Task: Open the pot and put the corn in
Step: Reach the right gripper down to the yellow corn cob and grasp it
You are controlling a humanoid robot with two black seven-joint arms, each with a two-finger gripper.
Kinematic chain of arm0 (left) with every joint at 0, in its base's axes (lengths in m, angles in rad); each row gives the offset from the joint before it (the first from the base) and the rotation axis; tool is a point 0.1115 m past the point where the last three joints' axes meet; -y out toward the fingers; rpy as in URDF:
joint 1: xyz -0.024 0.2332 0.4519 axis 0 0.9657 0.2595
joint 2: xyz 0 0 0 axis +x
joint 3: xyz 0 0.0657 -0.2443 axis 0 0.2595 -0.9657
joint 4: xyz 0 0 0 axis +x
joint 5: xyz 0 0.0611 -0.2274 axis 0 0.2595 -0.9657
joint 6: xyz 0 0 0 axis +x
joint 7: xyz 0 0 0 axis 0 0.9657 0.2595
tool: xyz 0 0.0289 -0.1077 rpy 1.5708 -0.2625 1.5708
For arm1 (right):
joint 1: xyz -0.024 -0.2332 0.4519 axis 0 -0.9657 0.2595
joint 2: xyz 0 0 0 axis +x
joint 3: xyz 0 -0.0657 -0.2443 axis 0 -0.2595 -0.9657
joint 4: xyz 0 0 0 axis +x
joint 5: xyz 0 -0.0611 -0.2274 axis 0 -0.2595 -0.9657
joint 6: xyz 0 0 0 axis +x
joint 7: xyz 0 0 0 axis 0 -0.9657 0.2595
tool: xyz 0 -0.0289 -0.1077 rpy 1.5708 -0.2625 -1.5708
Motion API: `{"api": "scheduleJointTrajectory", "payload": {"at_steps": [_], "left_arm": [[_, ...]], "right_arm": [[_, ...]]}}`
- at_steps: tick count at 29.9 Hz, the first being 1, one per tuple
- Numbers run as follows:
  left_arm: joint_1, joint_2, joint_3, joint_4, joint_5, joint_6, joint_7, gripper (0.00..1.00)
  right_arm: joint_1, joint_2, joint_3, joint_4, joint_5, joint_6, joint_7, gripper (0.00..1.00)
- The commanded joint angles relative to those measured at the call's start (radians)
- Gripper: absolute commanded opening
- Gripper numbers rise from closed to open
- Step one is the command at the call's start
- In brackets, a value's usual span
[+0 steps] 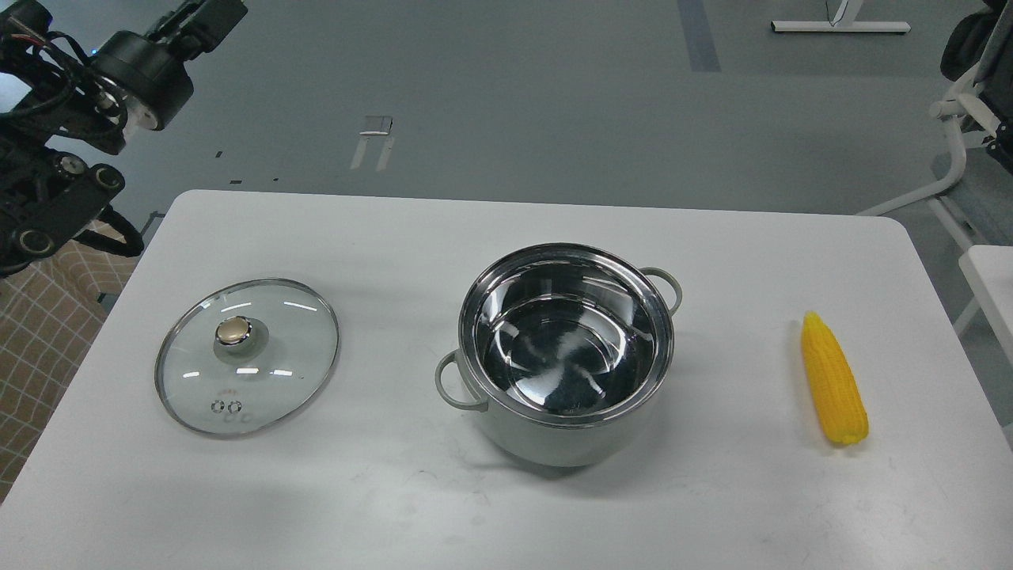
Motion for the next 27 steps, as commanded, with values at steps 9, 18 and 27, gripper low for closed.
{"api": "scheduleJointTrajectory", "payload": {"at_steps": [9, 18, 27], "left_arm": [[-0.039, -0.015, -0.099, 0.026, -0.786, -0.410, 0.000, 0.97], [0.024, -0.035, -0.162, 0.017, -0.800, -0.441, 0.000, 0.98], [0.024, -0.046, -0.162, -0.010, -0.802, -0.438, 0.000, 0.98]], "right_arm": [[-0.136, -0.058, -0.009, 0.161, -0.489, 0.000, -0.001, 1.00], [-0.194, -0.010, -0.179, 0.219, -0.859, 0.000, -0.001, 1.00], [-0.228, 0.004, -0.397, 0.222, -1.003, 0.000, -0.001, 0.99]]}}
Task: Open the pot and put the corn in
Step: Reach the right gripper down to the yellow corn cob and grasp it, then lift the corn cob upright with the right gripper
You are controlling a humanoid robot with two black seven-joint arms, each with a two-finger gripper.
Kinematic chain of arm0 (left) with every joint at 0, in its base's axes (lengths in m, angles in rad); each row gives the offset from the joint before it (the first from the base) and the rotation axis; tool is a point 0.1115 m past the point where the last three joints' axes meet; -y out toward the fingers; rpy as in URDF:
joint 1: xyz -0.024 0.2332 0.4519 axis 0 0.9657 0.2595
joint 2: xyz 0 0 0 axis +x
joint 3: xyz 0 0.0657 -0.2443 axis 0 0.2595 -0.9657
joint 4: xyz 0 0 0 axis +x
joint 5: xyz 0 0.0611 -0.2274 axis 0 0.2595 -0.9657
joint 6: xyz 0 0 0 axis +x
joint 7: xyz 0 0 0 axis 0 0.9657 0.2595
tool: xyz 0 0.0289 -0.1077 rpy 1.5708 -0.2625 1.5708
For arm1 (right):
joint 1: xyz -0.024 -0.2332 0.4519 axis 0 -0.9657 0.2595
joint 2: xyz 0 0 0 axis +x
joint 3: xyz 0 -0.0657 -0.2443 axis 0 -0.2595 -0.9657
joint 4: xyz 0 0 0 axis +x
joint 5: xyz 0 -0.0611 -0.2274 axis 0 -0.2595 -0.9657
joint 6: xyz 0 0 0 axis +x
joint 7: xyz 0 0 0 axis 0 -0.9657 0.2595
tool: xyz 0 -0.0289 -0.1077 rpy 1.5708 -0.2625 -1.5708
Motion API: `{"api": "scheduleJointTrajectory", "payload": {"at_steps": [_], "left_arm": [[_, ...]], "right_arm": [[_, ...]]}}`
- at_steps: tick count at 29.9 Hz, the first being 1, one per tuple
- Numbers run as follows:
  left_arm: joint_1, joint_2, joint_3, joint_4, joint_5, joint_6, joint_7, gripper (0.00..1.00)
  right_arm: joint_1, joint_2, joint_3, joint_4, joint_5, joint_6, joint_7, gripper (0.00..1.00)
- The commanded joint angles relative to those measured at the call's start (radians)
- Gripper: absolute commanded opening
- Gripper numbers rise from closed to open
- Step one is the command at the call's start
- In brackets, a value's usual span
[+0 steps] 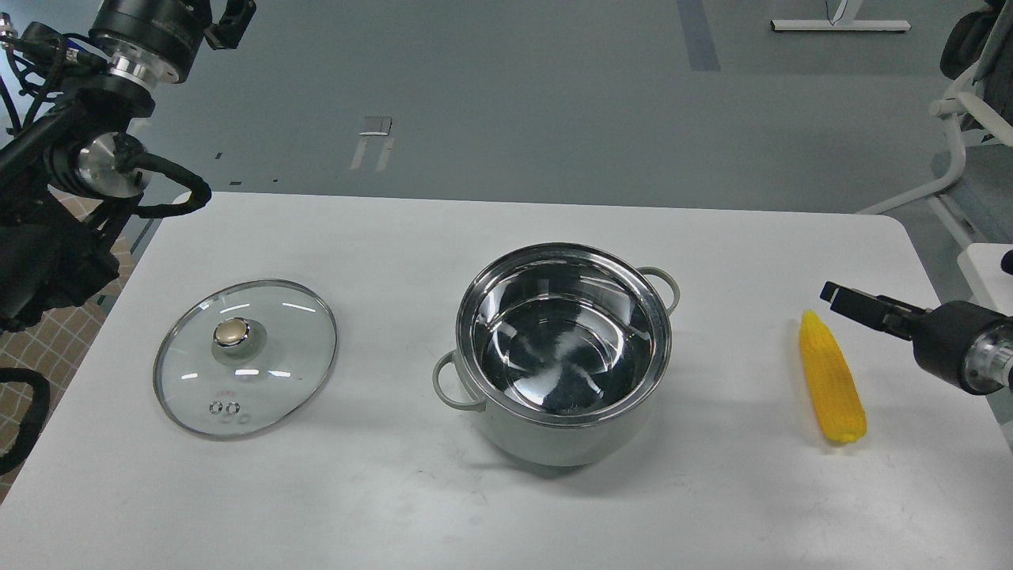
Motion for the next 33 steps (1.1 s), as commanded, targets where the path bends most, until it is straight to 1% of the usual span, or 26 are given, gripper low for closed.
{"api": "scheduleJointTrajectory", "payload": {"at_steps": [1, 5, 8, 10, 12, 16, 17, 19, 21, 22, 23, 27, 29, 30, 31, 33], "left_arm": [[-0.001, 0.001, 0.000, -0.009, 0.000, 0.005, 0.000, 0.98], [0.002, 0.007, 0.000, -0.009, 0.000, 0.008, 0.000, 0.98], [0.004, 0.013, 0.000, -0.009, 0.000, 0.006, 0.000, 0.98], [0.004, 0.016, 0.000, -0.009, 0.001, 0.005, 0.000, 0.98], [0.004, 0.022, 0.000, -0.009, 0.001, 0.003, 0.000, 0.98], [0.004, 0.025, 0.000, -0.009, 0.000, 0.006, 0.000, 0.98], [0.004, 0.024, 0.000, -0.009, 0.000, 0.009, 0.000, 0.98], [0.004, 0.024, 0.000, -0.009, 0.001, 0.011, 0.000, 0.98], [0.004, 0.024, 0.000, -0.009, 0.000, 0.011, 0.000, 0.98], [0.004, 0.022, 0.000, -0.008, 0.000, 0.009, 0.000, 0.98], [0.004, 0.022, 0.000, -0.008, 0.000, 0.011, 0.000, 0.98], [0.004, 0.018, 0.000, -0.008, 0.000, 0.011, 0.000, 0.98], [0.004, 0.015, 0.000, -0.008, 0.000, 0.011, 0.000, 0.98], [0.004, 0.015, 0.000, -0.008, 0.000, 0.011, 0.000, 0.98], [0.004, 0.015, 0.000, -0.008, 0.000, 0.011, 0.000, 0.98], [0.002, 0.016, 0.000, -0.008, 0.000, 0.011, 0.000, 0.98]], "right_arm": [[0.005, 0.002, -0.062, -0.034, -0.032, 0.000, 0.001, 0.99], [0.033, 0.040, -0.093, -0.087, -0.052, 0.000, 0.001, 0.98], [0.048, 0.048, -0.110, -0.119, -0.052, 0.000, 0.001, 0.98], [0.053, 0.042, -0.147, -0.126, -0.053, 0.000, 0.001, 0.96], [0.062, 0.041, -0.171, -0.129, -0.056, 0.000, 0.001, 0.90], [0.077, 0.048, -0.207, -0.167, -0.101, 0.000, 0.001, 0.68], [0.082, 0.050, -0.216, -0.176, -0.113, 0.000, 0.001, 0.64], [0.082, 0.050, -0.224, -0.178, -0.118, 0.000, 0.001, 0.60], [0.082, 0.050, -0.225, -0.176, -0.118, 0.000, 0.001, 0.59], [0.082, 0.048, -0.225, -0.178, -0.118, 0.000, 0.000, 0.57], [0.080, 0.047, -0.225, -0.176, -0.118, 0.000, 0.000, 0.49], [0.080, 0.044, -0.224, -0.172, -0.116, 0.000, -0.002, 0.33], [0.083, 0.044, -0.221, -0.169, -0.115, 0.000, -0.002, 0.15], [0.085, 0.044, -0.217, -0.169, -0.113, 0.000, -0.002, 0.12], [0.085, 0.044, -0.205, -0.163, -0.110, 0.000, 0.000, 0.06], [0.085, 0.039, -0.184, -0.153, -0.104, 0.000, 0.001, 0.00]]}}
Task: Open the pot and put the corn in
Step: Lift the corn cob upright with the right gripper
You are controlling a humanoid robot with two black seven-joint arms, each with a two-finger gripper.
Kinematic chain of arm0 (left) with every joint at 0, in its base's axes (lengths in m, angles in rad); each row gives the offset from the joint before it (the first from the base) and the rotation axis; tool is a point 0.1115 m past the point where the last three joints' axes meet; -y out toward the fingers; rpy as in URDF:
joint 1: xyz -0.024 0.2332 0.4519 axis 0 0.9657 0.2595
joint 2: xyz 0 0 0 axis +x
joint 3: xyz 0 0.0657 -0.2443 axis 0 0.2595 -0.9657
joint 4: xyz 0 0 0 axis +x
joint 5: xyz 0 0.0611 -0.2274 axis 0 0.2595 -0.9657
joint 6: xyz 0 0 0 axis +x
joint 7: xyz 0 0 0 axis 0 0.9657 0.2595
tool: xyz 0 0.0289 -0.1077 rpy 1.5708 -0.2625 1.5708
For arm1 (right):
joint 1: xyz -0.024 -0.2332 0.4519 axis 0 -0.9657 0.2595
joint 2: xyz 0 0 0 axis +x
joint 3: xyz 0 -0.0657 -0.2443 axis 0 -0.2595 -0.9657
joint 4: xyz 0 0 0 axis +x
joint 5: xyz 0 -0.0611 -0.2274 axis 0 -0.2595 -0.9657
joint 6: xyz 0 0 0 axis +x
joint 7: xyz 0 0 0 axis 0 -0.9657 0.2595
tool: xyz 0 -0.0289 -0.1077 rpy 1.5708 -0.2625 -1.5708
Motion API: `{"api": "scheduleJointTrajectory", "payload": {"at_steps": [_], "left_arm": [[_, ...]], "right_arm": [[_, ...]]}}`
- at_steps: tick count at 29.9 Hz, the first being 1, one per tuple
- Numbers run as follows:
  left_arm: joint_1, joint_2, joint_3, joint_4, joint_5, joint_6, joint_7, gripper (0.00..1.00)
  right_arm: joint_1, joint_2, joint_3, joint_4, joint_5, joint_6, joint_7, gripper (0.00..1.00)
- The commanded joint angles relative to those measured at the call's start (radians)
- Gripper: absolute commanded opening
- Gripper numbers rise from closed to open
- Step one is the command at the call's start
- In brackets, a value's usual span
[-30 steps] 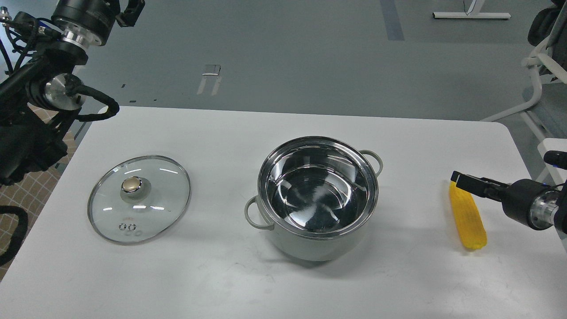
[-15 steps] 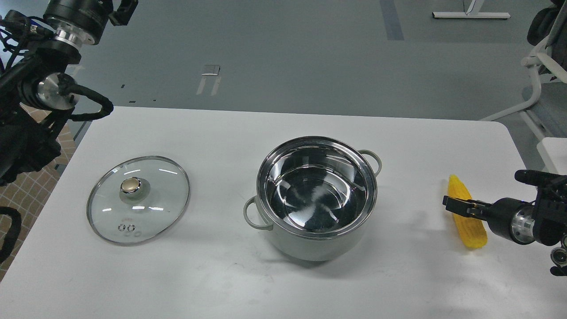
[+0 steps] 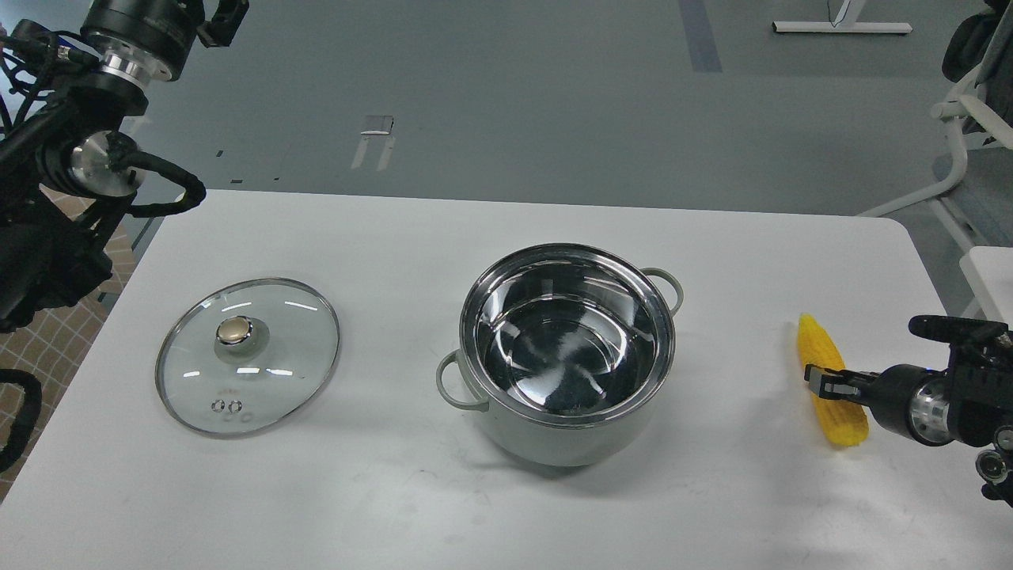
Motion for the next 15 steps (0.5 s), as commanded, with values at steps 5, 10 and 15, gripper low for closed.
{"api": "scheduleJointTrajectory", "payload": {"at_steps": [5, 10, 15], "left_arm": [[-0.005, 0.014, -0.001, 0.000, 0.002, -0.001, 0.000, 0.98], [-0.015, 0.024, 0.000, 0.000, 0.002, -0.001, 0.000, 0.98], [-0.018, 0.022, 0.000, -0.002, 0.003, 0.000, 0.000, 0.98]], "right_arm": [[-0.002, 0.008, 0.254, 0.147, 0.014, 0.000, 0.015, 0.00], [0.050, 0.139, 0.382, 0.321, 0.081, 0.000, 0.012, 0.00], [0.067, 0.290, 0.338, 0.435, 0.101, 0.000, 0.004, 0.00]]}}
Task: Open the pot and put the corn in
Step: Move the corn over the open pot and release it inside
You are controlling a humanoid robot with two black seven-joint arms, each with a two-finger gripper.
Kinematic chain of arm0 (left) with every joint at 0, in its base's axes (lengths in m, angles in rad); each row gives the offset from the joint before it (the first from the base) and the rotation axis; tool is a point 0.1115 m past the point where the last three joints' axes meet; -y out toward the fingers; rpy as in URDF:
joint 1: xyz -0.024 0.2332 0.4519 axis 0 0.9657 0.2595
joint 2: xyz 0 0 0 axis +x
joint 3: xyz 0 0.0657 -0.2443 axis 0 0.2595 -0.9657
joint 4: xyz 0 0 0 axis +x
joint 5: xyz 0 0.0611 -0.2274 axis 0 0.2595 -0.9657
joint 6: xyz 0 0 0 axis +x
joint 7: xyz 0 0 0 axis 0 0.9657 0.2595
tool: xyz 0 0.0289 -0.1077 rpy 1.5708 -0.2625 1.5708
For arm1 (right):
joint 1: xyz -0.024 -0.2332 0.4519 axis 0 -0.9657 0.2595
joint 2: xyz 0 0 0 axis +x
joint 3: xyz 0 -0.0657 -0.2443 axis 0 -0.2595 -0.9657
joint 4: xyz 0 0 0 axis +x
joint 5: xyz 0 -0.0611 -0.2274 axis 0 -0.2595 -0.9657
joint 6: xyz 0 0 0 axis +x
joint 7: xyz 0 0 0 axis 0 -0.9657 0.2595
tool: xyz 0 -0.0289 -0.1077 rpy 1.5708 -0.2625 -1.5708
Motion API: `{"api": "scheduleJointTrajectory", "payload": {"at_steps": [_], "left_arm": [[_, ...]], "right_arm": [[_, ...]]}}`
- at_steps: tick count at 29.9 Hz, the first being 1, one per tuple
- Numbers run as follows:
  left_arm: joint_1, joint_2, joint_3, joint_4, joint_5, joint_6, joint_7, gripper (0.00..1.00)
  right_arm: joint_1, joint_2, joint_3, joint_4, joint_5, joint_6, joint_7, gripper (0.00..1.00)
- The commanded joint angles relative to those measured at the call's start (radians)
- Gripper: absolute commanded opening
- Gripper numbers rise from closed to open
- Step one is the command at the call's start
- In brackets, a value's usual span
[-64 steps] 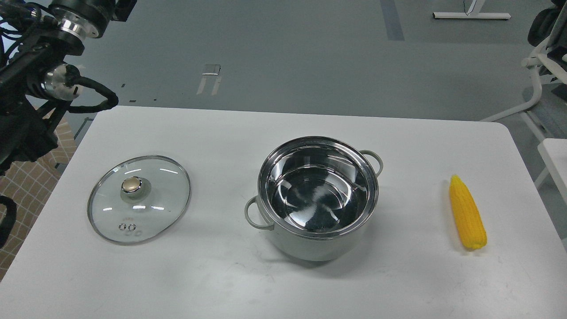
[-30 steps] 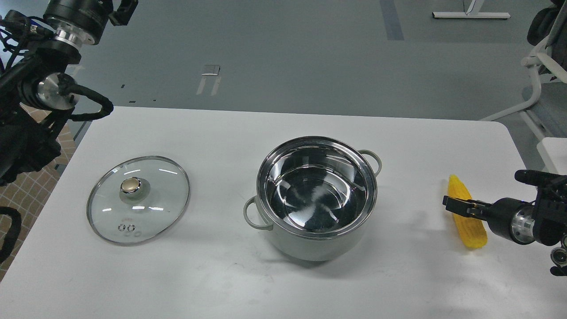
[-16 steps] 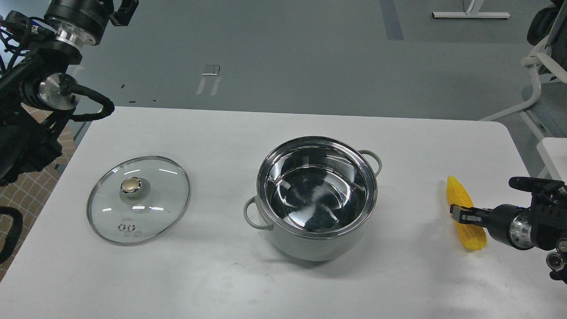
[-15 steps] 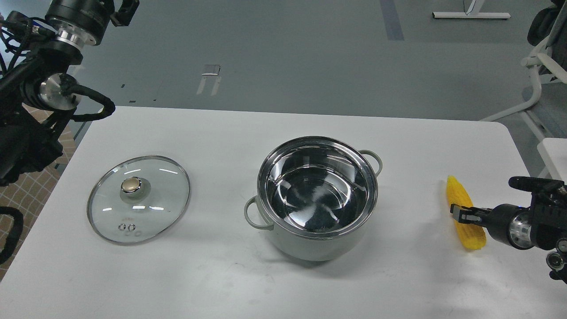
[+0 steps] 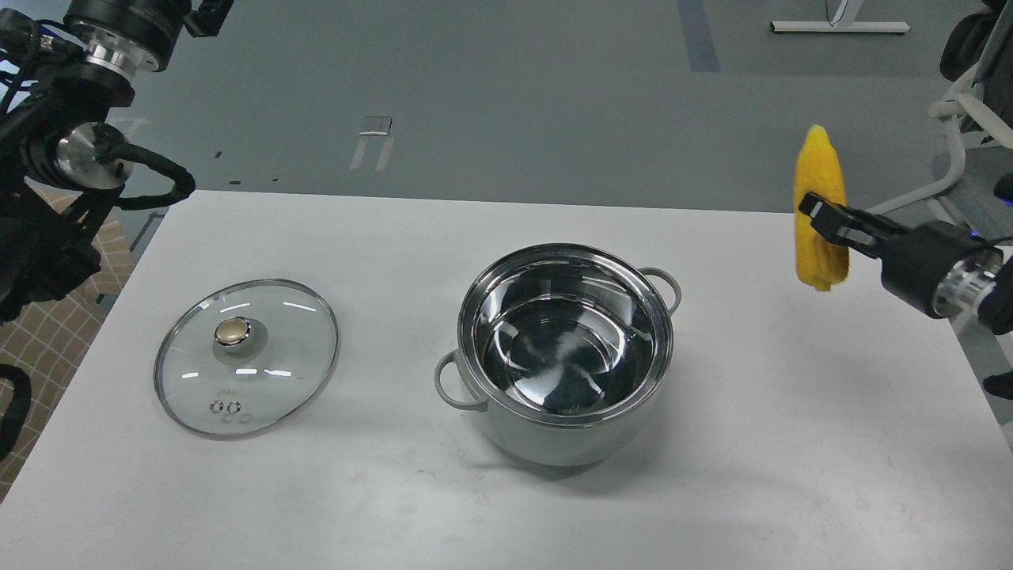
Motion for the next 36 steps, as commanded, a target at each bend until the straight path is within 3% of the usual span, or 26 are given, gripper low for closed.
{"api": "scheduleJointTrajectory", "payload": {"at_steps": [1, 9, 11, 12, 15, 20, 22, 23, 26, 36], "left_arm": [[-0.004, -0.004, 0.000, 0.001, 0.000, 0.002, 0.000, 0.98], [-0.018, -0.004, 0.000, 0.001, 0.002, 0.002, 0.000, 0.98], [-0.016, -0.004, 0.000, -0.001, 0.003, 0.002, 0.000, 0.98], [-0.016, -0.006, 0.000, 0.001, 0.003, 0.002, 0.000, 0.98], [-0.016, -0.004, 0.000, -0.001, 0.005, 0.000, 0.000, 0.98], [-0.019, -0.003, 0.000, -0.001, 0.005, 0.000, 0.000, 0.98], [-0.024, -0.004, 0.000, -0.001, 0.005, -0.001, 0.000, 0.98], [-0.024, -0.004, 0.000, -0.001, 0.005, 0.000, 0.000, 0.98], [-0.024, -0.008, 0.000, -0.001, 0.005, 0.000, 0.000, 0.98], [-0.025, -0.006, 0.000, -0.001, 0.008, 0.000, 0.000, 0.98]], "right_arm": [[0.005, 0.091, -0.079, 0.073, 0.006, 0.000, -0.003, 0.00], [0.100, 0.073, -0.380, 0.064, -0.003, 0.000, -0.027, 0.00], [0.104, 0.067, -0.416, 0.062, -0.003, 0.000, -0.028, 0.05], [0.104, 0.066, -0.429, 0.062, -0.003, 0.000, -0.028, 0.15], [0.104, 0.066, -0.439, 0.057, -0.004, 0.000, -0.028, 0.30], [0.103, 0.038, -0.440, 0.045, -0.004, 0.000, -0.028, 0.45], [0.098, 0.030, -0.440, 0.045, -0.003, 0.000, -0.028, 0.61], [0.094, 0.030, -0.442, 0.045, -0.003, 0.000, -0.026, 0.75], [0.092, 0.033, -0.443, 0.045, -0.001, 0.000, -0.026, 0.93], [0.097, 0.055, -0.431, 0.042, -0.001, 0.000, -0.028, 0.96]]}}
